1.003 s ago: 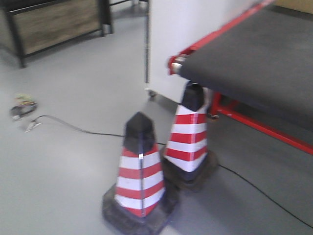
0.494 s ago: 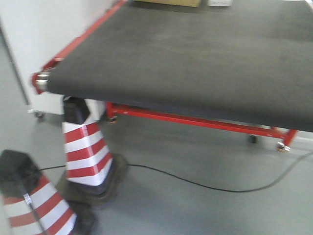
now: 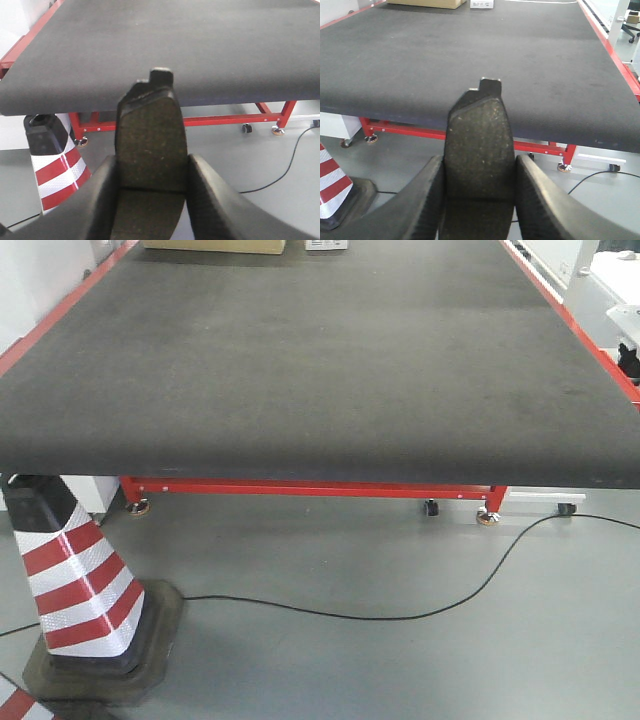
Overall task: Move and align brake pads A on conveyor
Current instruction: 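Turn the base past the cones to face the black conveyor belt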
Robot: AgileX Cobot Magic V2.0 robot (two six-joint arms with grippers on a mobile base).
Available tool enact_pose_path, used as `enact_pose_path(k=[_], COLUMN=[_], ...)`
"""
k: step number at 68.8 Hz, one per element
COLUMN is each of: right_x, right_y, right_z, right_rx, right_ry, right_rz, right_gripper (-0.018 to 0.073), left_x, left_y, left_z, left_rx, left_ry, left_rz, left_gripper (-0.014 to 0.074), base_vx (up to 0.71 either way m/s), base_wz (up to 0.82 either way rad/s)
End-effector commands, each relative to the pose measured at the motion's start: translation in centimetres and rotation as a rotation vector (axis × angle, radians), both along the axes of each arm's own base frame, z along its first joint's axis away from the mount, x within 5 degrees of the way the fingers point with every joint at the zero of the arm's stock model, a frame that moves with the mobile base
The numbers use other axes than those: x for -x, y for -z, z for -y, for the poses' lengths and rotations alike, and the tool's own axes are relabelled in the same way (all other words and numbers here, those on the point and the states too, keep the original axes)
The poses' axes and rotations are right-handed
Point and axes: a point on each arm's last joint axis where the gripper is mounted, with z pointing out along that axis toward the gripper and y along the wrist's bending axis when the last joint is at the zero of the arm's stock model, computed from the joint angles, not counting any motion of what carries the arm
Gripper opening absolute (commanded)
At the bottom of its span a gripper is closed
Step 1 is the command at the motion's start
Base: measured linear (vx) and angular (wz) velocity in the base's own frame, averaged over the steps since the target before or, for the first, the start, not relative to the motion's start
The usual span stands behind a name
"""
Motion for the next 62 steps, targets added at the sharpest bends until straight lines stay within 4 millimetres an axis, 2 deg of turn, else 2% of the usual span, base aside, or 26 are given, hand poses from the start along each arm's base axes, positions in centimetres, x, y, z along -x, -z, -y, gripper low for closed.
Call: enact_pose_path(k=[1, 32, 62], right_x=[-0.1, -0.1, -0.1], right_y=[-1.84, -1.85, -1.85], right_z=[-0.01, -0.01, -0.01], right_rx=[-0.007, -0.007, -0.007], right_ry=[-0.002, -0.002, -0.002], right_rz=[0.124, 0.125, 0.125], right_gripper=[-0.0007, -0.0007, -0.0007], left_x=[-0.26, -0.26, -0.26], left_y=[-1.72, -1.72, -1.72], left_z=[0.12, 0.12, 0.12], left_rx=[0.022, 0.022, 0.022], left_ry=[0.008, 0.008, 0.008], left_rz=[0.116, 0.116, 0.116], left_gripper=[-0.0006, -0.0006, -0.0006], base_vx=[0.06, 0.13, 0.31], base_wz=[-0.08, -0.1, 0.0])
